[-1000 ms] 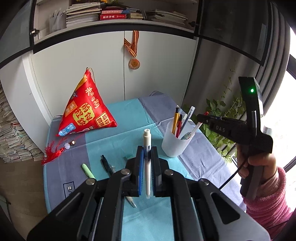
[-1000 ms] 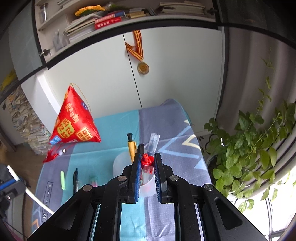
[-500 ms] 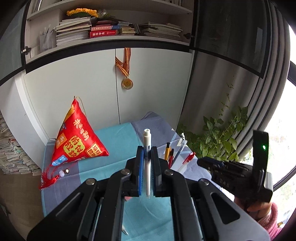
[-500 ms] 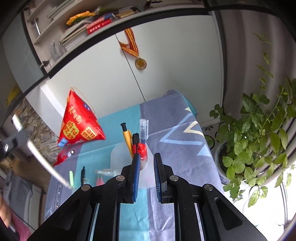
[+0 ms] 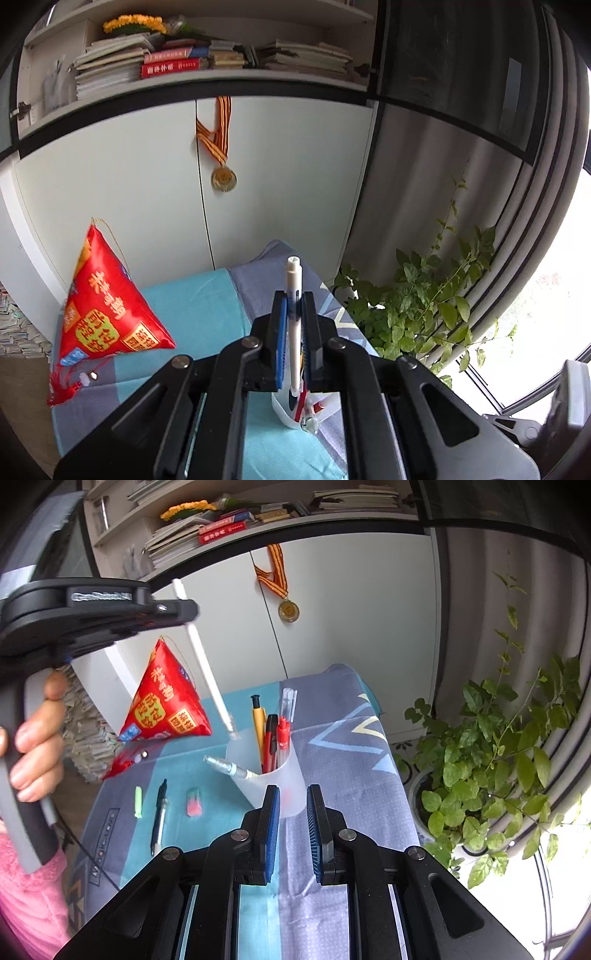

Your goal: Organize stationery

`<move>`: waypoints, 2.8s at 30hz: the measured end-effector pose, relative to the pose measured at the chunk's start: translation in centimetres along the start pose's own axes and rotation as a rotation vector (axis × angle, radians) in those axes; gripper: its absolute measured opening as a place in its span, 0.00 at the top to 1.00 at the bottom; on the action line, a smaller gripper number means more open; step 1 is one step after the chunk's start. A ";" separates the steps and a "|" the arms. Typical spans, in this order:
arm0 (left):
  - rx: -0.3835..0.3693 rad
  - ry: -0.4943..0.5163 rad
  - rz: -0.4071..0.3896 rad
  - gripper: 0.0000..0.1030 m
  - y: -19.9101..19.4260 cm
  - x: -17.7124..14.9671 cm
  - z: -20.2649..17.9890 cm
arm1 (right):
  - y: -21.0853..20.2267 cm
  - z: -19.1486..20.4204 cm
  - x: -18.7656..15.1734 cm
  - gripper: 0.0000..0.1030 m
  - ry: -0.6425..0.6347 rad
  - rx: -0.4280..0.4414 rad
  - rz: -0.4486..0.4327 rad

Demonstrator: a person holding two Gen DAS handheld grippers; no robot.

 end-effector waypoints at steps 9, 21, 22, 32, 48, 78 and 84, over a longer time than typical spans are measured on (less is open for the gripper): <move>0.009 -0.040 0.103 0.95 2.8 -3.7 1.4 | 0.5 -0.1 -0.6 0.86 0.016 0.013 0.017; 0.001 -0.007 0.131 0.93 2.6 -5.0 1.0 | 0.9 0.8 -1.2 0.86 0.009 0.029 0.037; 0.000 -0.006 0.131 0.93 2.6 -5.1 1.0 | 0.9 0.8 -1.2 0.86 0.010 0.027 0.037; 0.021 -0.023 0.096 0.93 -0.8 -5.2 3.1 | 0.5 1.8 -1.0 0.86 -0.007 0.026 0.026; 0.188 -0.098 0.041 0.93 -8.7 -6.1 11.1 | -1.0 7.2 -1.4 0.86 -0.127 0.078 0.016; 0.242 -0.200 0.310 0.83 -7.2 -18.9 17.6 | 10.1 17.5 -11.3 0.72 -0.248 0.199 0.416; 0.248 -0.219 0.332 0.82 -6.4 -19.7 18.0 | 11.1 18.3 -11.7 0.72 -0.290 0.198 0.423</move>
Point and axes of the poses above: each gripper's, at about its wrist camera, not at the fingertips, and y roughly the way its jaws point, z to its left, x to its top, the point moved 3 cm from there along y, roughly the way its jaws point, and after that the axes turned 9 degrees about -z, right-handed, at the moved point
